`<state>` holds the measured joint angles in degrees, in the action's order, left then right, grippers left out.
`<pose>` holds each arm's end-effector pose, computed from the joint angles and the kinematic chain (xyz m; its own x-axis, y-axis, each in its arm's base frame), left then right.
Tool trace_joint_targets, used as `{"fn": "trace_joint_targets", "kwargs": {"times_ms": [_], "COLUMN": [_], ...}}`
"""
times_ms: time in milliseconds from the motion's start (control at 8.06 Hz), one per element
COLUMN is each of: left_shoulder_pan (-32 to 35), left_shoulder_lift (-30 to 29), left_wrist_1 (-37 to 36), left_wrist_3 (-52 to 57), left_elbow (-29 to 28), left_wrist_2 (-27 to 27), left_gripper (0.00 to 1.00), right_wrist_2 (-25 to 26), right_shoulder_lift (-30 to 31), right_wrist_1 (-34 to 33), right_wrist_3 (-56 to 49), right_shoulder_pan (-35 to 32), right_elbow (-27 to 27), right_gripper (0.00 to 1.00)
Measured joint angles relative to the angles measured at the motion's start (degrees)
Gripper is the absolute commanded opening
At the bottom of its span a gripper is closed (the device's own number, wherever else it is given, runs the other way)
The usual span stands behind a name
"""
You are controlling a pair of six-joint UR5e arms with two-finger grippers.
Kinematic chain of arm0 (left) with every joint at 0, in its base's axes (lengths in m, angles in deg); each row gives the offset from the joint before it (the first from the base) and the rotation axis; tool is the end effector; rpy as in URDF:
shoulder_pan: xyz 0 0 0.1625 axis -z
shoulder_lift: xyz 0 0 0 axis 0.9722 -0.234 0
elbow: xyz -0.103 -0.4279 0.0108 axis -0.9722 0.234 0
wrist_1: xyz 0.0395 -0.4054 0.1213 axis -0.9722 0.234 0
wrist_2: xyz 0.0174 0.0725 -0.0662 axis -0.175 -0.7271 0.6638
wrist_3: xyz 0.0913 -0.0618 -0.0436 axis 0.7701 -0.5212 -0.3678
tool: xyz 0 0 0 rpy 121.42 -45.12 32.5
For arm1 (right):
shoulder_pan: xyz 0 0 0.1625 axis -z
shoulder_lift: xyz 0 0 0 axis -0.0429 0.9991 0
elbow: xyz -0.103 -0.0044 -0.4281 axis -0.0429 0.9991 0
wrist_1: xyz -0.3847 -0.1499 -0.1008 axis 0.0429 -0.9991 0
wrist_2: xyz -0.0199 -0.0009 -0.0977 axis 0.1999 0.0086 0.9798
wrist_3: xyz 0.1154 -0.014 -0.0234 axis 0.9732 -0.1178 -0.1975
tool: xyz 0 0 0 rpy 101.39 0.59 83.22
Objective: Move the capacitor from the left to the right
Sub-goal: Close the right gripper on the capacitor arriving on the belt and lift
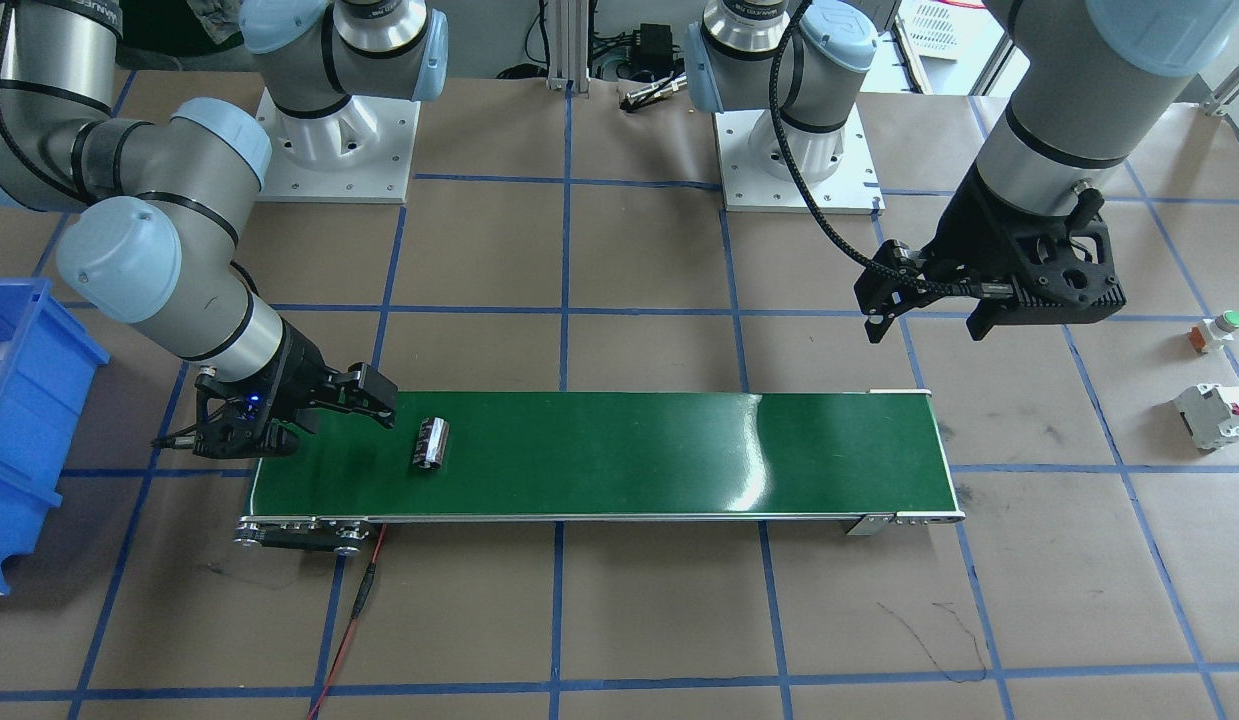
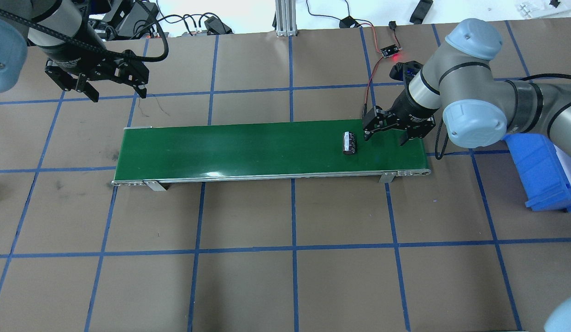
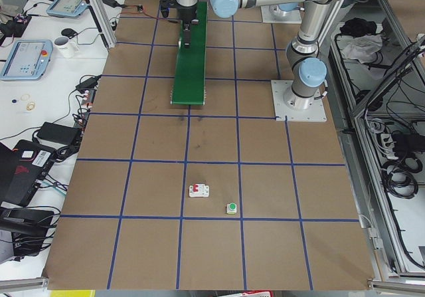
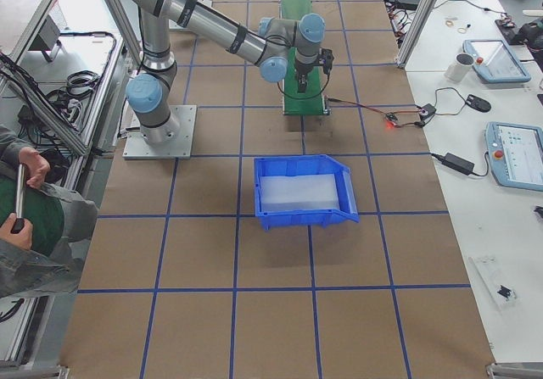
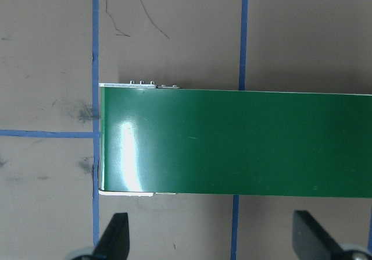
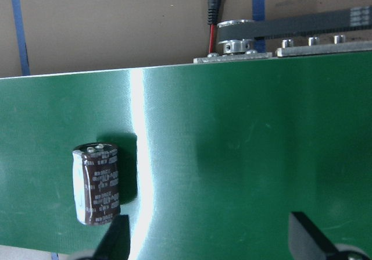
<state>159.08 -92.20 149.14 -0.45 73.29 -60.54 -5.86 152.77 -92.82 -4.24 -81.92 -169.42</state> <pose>-0.0629 -0.5507 0.4691 -0.9989 -0.0463 -0.0055 -0.0458 0.9968 -0.0656 0.1099 -0.5582 0.2634 -0.9639 0.0531 -0.2609 0.0479 0.9985 0.0265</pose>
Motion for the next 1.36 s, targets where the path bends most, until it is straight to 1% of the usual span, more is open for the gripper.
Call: {"fn": "trace_joint_targets", "kwargs": {"times_ms": [372, 496, 620, 744, 868, 992, 1116, 1240, 1364], "left_shoulder_pan": [0.0, 0.0, 0.0, 0.0, 0.0, 0.0, 0.0, 0.0, 0.0], "left_shoulder_lift": [0.0, 0.0, 0.0, 0.0, 0.0, 0.0, 0.0, 0.0, 0.0], "left_wrist_1": [0.0, 0.0, 0.0, 0.0, 0.0, 0.0, 0.0, 0.0, 0.0], "left_wrist_3": [0.0, 0.0, 0.0, 0.0, 0.0, 0.0, 0.0, 0.04, 0.07], "left_elbow": [0.0, -0.01, -0.01, -0.01, -0.01, 0.0, 0.0, 0.0, 0.0], "left_wrist_2": [-0.03, -0.01, -0.01, 0.0, 0.0, 0.0, 0.0, 0.0, 0.0], "left_gripper": [1.0, 1.0, 1.0, 1.0, 1.0, 1.0, 1.0, 1.0, 1.0], "right_wrist_2": [-0.07, -0.12, -0.15, -0.16, -0.16, -0.05, 0.36, 0.92, 1.33], "right_shoulder_lift": [-0.55, -0.84, -1.31, -1.85, -2.47, -3.14, -3.61, -3.83, -3.85], "right_wrist_1": [-0.16, -0.31, -0.5, -0.66, -0.9, -1.73, -2.74, -3.21, -2.97], "right_wrist_3": [0.12, 0.22, 0.29, 0.31, 0.33, 0.33, 0.33, 0.36, 0.49], "right_shoulder_pan": [-0.02, -0.02, -0.02, -0.01, 0.0, 0.0, 0.0, 0.0, 0.0], "right_elbow": [0.12, 0.34, 0.47, 0.52, 0.54, 0.6, 0.62, 0.64, 0.66], "right_gripper": [0.95, 0.92, 0.85, 0.76, 0.62, 0.45, 0.27, 0.0, 0.0]}}
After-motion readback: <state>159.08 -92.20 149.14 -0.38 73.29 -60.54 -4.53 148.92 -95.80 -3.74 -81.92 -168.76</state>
